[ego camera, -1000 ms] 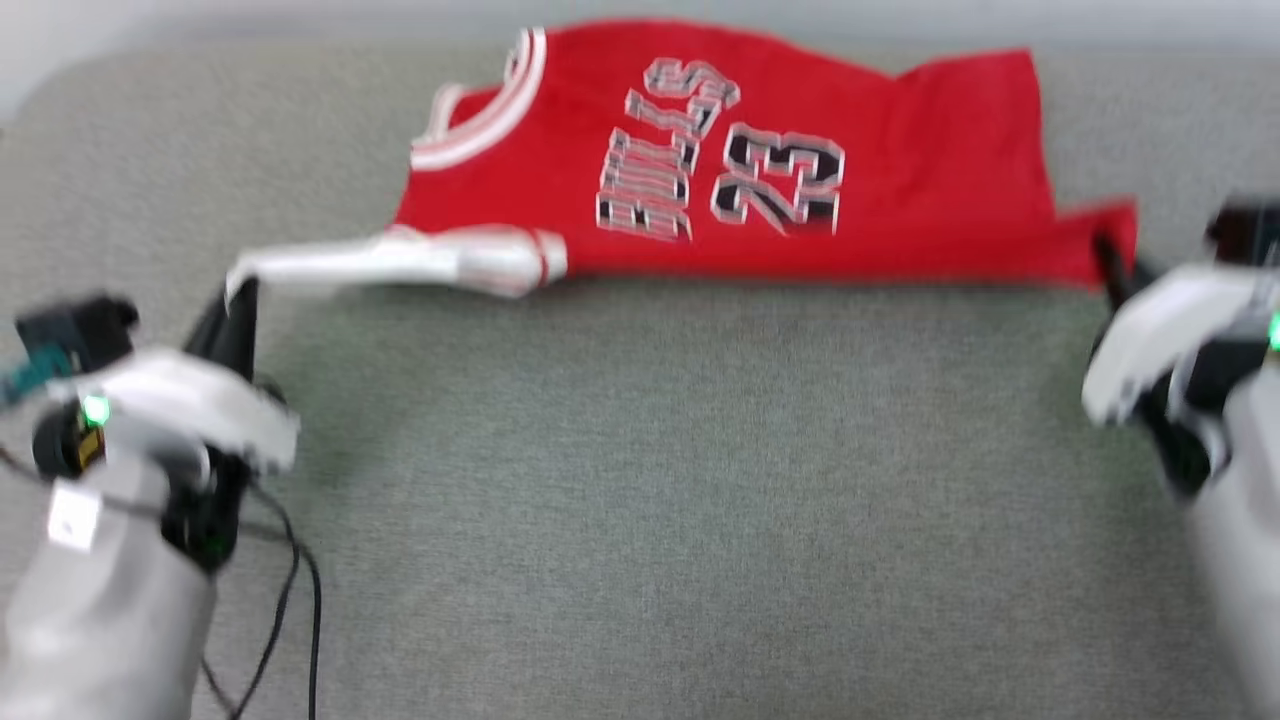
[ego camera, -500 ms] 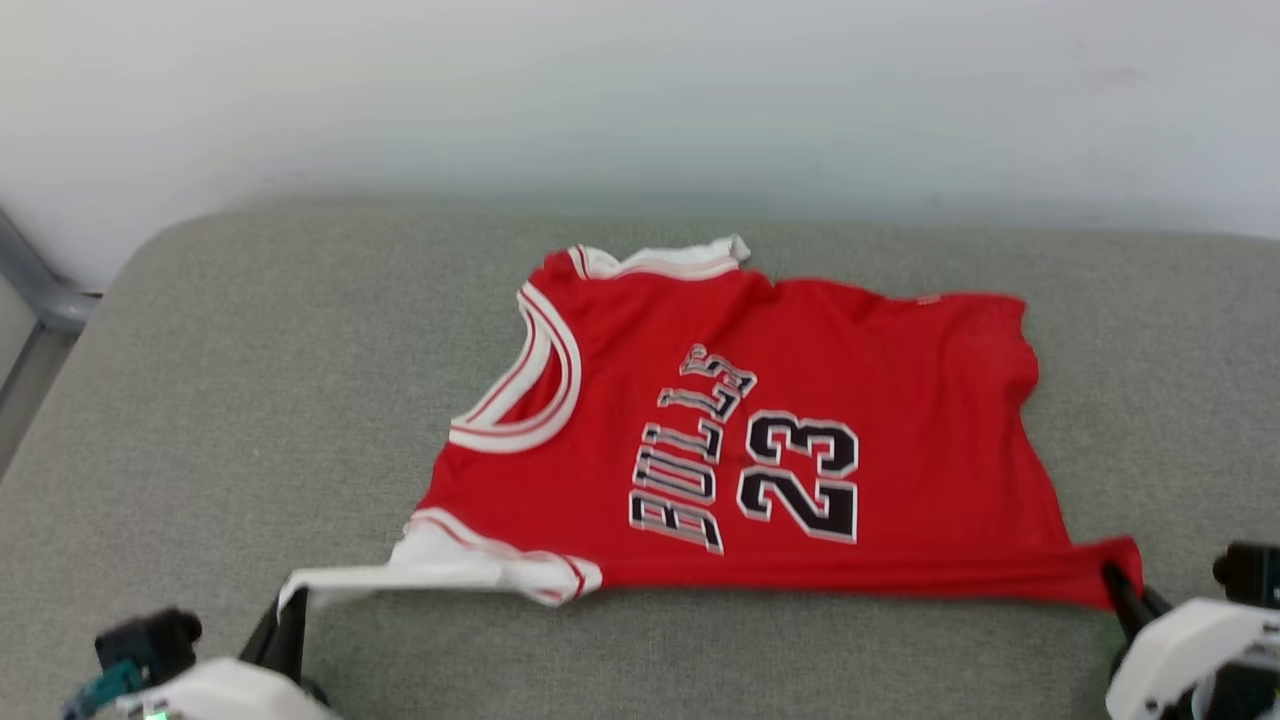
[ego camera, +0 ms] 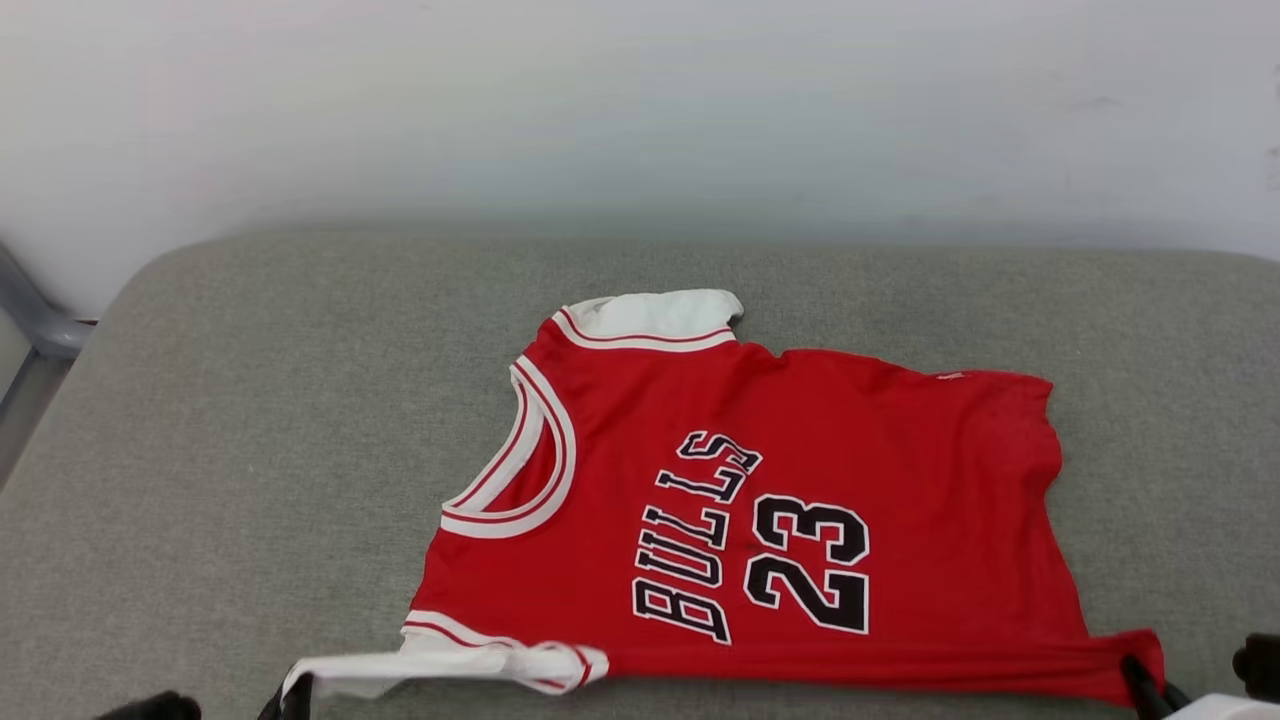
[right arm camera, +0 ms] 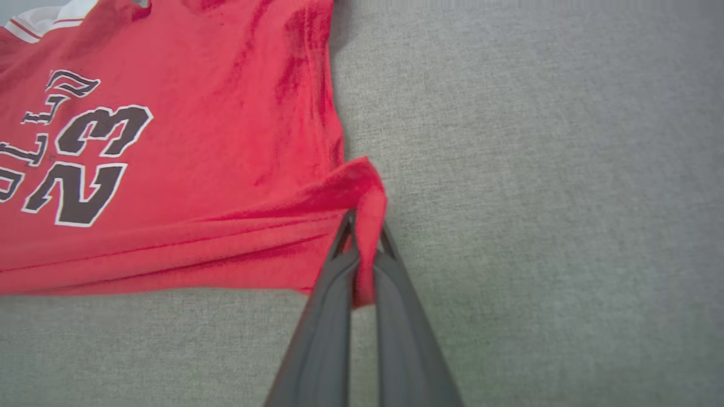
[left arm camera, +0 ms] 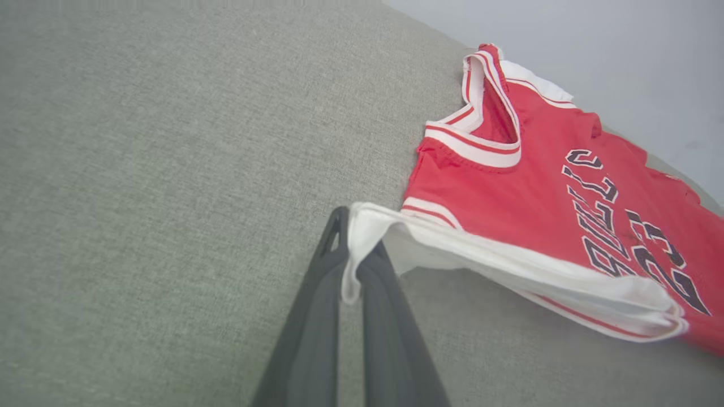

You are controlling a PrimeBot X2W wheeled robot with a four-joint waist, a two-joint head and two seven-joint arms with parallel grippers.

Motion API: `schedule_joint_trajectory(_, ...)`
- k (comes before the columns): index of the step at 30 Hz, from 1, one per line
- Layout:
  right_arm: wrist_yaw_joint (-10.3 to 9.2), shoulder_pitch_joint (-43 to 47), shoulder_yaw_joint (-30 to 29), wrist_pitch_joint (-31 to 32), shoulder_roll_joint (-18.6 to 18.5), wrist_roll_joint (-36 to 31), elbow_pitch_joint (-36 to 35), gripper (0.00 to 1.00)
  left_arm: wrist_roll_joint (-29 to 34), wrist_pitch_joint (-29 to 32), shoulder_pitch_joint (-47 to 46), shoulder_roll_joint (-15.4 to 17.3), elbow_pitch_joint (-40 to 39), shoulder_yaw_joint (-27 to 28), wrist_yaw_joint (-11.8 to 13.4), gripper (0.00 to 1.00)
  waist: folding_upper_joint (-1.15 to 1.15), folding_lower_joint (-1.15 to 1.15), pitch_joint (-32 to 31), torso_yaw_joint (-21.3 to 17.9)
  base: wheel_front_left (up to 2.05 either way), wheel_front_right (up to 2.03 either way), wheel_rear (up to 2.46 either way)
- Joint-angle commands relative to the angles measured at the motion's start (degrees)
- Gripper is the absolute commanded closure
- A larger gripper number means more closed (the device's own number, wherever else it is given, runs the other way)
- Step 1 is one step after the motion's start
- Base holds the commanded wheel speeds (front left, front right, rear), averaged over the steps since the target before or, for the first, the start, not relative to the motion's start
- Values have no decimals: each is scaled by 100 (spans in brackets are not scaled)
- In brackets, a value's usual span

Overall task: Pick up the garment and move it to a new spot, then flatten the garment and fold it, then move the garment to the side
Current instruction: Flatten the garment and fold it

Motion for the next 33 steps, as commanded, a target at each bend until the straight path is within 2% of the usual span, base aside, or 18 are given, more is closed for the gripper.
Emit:
schedule_joint_trajectory(1,-63,-52,-85,74,9,-78,-134,100,56,44,-199,82,-96,13,55,100,0,1,93,-30,0,0,0)
schedule_joint_trajectory(9,-42,-707,69,432,96,-351,-306,100,281,298,-1272,154,8,-264,-201,100,0,1,480,-131,0,0,0)
schedule_joint_trajectory(14,-41,-1288,384,538,-15,-569,-43,100,314,480,-2093,81,618,-436,-455,100,0,1,794,-237,0,0,0)
schedule_joint_trajectory(16,-41,-1619,509,464,-55,-630,167,100,323,484,-2528,23,1056,-512,-635,100,0,1,967,-286,0,0,0)
schedule_joint_trajectory(22,-41,-2040,634,274,-128,-672,590,100,298,595,-3099,-95,1785,-660,-909,100,0,1,1231,-340,0,0,0)
schedule_joint_trajectory(23,-41,-2114,676,204,-130,-670,665,90,314,613,-3194,-102,1929,-692,-962,100,0,1,1271,-348,0,0,0)
schedule_joint_trajectory(25,-41,-2226,725,89,-110,-655,877,62,277,704,-3347,-171,2184,-773,-1096,100,0,1,1325,-363,0,0,0)
schedule_joint_trajectory(26,-41,-2249,739,56,-89,-598,989,35,273,712,-3444,-193,2283,-807,-1155,100,0,1,1351,-361,0,0,0)
schedule_joint_trajectory(27,-41,-2298,732,-25,-70,-555,1069,0,236,729,-3510,-219,2400,-818,-1203,73,0,1,1367,-358,0,0,0)
schedule_joint_trajectory(28,-41,-2334,745,-80,-65,-537,1140,0,213,723,-3555,-251,2493,-830,-1235,30,0,1,1375,-353,0,0,0)
schedule_joint_trajectory(29,-38,-2352,799,-188,-65,-496,1180,0,211,692,-3596,-268,2571,-851,-1273,0,0,1,1375,-349,0,0,0)
schedule_joint_trajectory(33,-39,-2330,796,-998,-74,-338,1112,0,210,457,-3688,-288,2761,-813,-1309,0,0,1,1313,-325,0,0,0)
